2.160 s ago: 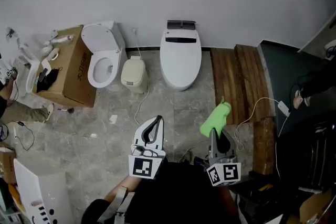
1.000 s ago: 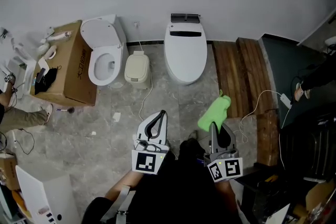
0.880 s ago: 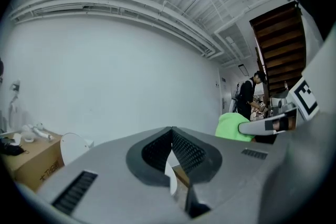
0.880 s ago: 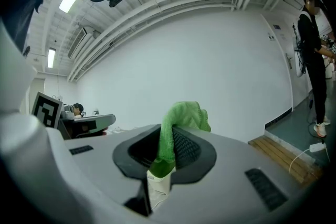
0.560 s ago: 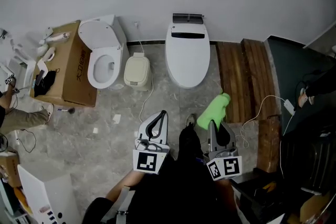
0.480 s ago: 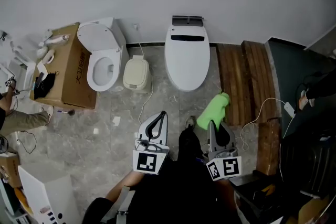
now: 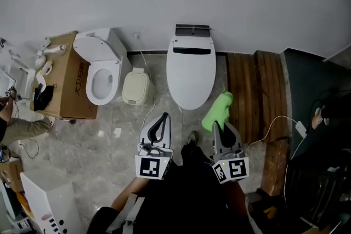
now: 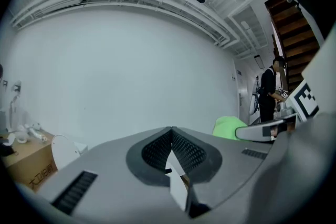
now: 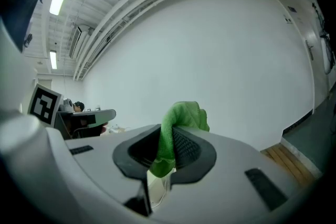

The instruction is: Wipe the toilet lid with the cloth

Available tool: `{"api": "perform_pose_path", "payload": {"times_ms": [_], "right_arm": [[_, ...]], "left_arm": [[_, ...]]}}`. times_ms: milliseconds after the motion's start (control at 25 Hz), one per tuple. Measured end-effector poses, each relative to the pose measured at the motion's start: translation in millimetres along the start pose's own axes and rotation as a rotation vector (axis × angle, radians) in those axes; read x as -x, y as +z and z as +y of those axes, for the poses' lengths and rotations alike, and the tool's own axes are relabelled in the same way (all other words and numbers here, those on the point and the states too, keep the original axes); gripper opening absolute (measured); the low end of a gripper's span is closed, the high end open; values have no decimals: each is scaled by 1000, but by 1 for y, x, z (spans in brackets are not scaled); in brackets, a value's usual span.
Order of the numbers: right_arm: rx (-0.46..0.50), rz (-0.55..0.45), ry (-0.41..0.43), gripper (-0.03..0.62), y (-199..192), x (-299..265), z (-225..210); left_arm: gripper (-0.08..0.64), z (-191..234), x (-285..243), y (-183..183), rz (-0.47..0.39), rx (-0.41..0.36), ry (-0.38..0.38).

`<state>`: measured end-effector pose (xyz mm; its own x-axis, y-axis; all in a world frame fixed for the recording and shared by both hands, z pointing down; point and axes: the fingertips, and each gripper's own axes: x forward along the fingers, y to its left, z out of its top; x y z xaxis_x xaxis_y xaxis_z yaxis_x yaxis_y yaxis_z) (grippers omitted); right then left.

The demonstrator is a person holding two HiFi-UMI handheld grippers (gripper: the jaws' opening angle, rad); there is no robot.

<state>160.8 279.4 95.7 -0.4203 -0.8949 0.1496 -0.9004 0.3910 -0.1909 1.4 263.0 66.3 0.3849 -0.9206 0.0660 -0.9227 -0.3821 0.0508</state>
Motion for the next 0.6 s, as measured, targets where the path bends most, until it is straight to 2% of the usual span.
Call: {"api": "perform_pose_path", "payload": {"times_ms": [320, 600], "right_arm": [[-18, 30, 26, 61, 2, -73, -59], [-28, 79, -1, 61, -19, -156, -83]], "left_arm": [[9, 7, -76, 0, 13, -10, 21], [9, 52, -142, -12, 28, -10, 2]]}}
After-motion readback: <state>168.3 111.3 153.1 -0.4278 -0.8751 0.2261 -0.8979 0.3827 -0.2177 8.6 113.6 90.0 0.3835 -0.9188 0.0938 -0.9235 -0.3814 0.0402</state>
